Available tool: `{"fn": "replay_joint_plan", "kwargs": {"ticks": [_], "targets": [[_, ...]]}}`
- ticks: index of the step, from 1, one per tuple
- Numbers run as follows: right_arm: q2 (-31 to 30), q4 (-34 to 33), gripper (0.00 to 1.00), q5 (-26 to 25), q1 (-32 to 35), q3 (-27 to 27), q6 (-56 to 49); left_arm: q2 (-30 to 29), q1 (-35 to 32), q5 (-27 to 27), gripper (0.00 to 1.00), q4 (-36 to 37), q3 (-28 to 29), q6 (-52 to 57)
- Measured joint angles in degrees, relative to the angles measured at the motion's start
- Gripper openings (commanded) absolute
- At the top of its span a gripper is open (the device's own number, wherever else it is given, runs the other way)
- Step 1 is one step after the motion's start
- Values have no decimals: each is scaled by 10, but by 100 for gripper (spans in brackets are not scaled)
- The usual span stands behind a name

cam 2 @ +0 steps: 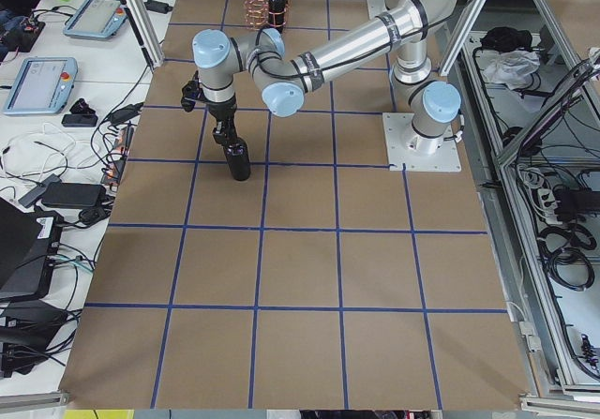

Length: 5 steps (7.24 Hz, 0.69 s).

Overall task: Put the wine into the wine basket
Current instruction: 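Close the left gripper on the bottle neck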

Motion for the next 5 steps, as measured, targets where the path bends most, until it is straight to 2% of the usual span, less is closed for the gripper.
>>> {"fn": "replay_joint_plan", "kwargs": {"ticks": [3, 4, 5], "targets": [[-2, 0, 100, 0, 0, 1, -1, 1, 1, 2, 54, -2, 0, -1], [-3, 0, 100, 0, 0, 1, 0, 1, 1, 2, 43, -2, 0, -1], [-4, 0, 100, 0, 0, 1, -1, 1, 1, 2, 40, -2, 0, -1]]}}
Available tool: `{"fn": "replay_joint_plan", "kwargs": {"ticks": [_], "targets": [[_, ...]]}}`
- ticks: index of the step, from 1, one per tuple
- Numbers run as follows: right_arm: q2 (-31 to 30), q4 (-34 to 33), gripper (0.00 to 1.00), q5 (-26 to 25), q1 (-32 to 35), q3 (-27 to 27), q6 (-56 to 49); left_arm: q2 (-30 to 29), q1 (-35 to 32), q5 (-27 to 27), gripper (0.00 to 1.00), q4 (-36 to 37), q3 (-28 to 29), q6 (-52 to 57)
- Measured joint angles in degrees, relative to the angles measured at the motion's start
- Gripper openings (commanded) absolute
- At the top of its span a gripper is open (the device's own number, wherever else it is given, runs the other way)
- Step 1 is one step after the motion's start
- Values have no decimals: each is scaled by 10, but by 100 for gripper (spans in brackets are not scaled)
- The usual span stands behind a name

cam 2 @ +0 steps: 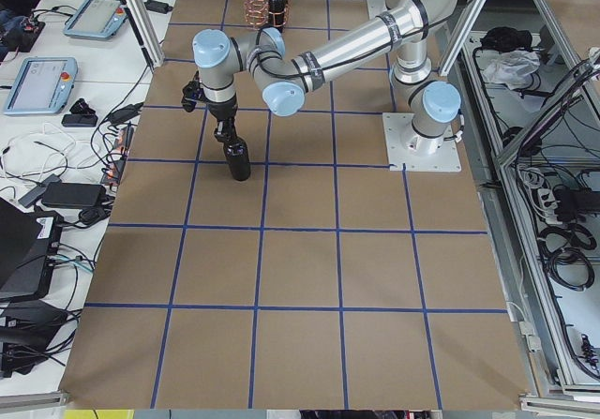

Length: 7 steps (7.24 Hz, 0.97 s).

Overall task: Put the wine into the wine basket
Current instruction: 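Close the left gripper on the bottle neck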

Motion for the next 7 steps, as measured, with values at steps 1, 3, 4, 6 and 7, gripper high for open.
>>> {"fn": "replay_joint_plan", "kwargs": {"ticks": [1, 3, 4, 6, 7], "targets": [[0, 0, 100, 0, 0, 0, 0, 0, 0, -1, 40, -3, 0, 0], [0, 0, 100, 0, 0, 1, 0, 1, 0, -2, 1, -12, -1, -1], [0, 0, 100, 0, 0, 1, 0, 2, 0, -2, 0, -15, -1, -1], [0, 0, 100, 0, 0, 1, 0, 4, 0, -1, 0, -20, 0, -1], [0, 0, 100, 0, 0, 1, 0, 7, 0, -1, 0, -22, 1, 0]]}}
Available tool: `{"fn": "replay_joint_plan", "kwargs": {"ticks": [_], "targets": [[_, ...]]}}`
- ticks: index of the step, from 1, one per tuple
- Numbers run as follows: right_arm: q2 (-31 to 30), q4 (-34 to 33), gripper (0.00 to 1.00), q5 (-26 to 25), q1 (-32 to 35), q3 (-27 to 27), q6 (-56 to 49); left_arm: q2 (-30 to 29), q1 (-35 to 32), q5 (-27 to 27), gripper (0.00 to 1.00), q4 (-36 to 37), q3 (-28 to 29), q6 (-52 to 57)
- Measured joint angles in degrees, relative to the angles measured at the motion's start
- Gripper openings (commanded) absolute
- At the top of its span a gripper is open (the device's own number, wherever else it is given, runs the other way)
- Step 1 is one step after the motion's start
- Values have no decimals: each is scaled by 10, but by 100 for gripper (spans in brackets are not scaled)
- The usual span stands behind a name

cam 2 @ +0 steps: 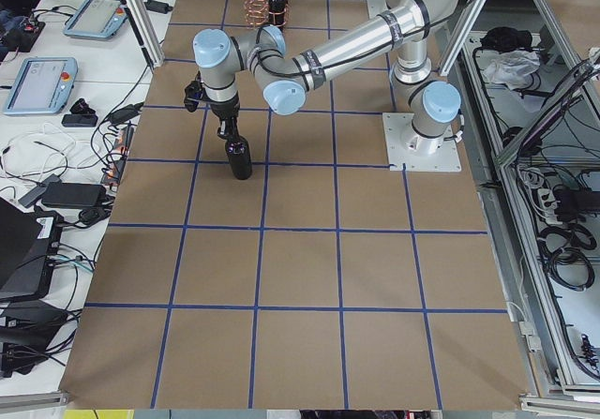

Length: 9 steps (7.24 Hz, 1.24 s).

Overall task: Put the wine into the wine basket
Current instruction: 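Close the left gripper on the bottle neck, then lift the bottle with the left gripper and stand it upright mid-table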

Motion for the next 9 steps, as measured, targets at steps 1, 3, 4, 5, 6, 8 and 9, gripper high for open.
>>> {"fn": "replay_joint_plan", "kwargs": {"ticks": [1, 3, 4, 5, 6, 8, 9], "targets": [[0, 0, 100, 0, 0, 0, 0, 7, -2, 0, 0, -5, 1, -3], [-1, 1, 100, 0, 0, 0, 0, 35, -33, -2, 0, -25, 1, -76], [-1, 1, 100, 0, 0, 0, 0, 54, -68, -1, 0, -35, -1, -126], [-2, 1, 100, 0, 0, 0, 0, 73, -107, -2, 0, -42, -6, -172], [-2, 1, 100, 0, 0, 0, 0, 92, -145, -4, 0, -46, -18, -213], [-2, 1, 100, 0, 0, 0, 0, 131, -233, -5, 0, -41, -60, -281], [-2, 1, 100, 0, 0, 0, 0, 146, -277, -5, 0, -38, -76, -317]]}}
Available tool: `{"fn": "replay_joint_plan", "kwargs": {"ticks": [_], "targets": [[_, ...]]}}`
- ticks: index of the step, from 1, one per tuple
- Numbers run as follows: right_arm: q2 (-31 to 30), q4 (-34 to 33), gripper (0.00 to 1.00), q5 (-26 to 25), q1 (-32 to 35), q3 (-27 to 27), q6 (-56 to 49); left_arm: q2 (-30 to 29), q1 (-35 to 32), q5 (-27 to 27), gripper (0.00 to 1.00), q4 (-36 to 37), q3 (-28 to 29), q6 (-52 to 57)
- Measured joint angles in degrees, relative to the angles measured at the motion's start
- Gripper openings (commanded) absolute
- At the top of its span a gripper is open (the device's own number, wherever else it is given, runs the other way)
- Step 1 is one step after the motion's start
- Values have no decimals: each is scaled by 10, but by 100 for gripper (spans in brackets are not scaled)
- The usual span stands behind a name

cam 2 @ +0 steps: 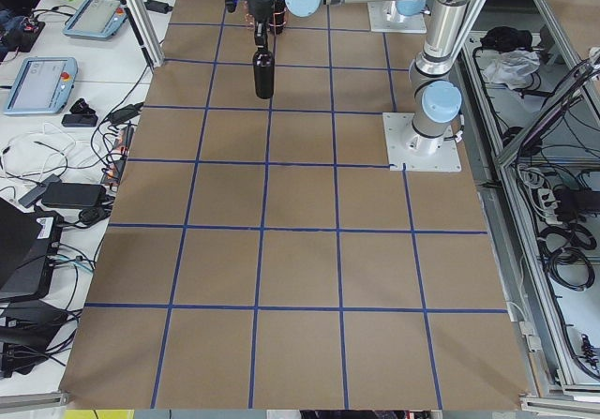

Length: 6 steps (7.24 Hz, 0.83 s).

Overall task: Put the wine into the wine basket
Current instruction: 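Lift the bottle with the left gripper and stand it upright mid-table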

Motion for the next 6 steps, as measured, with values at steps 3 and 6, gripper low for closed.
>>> {"fn": "replay_joint_plan", "kwargs": {"ticks": [3, 6], "targets": [[0, 0, 100, 0, 0, 0, -1, 28, -115, -1, 0, 5, -49, -66], [0, 0, 100, 0, 0, 0, -1, 28, -177, -1, 0, 22, -86, -77]]}}
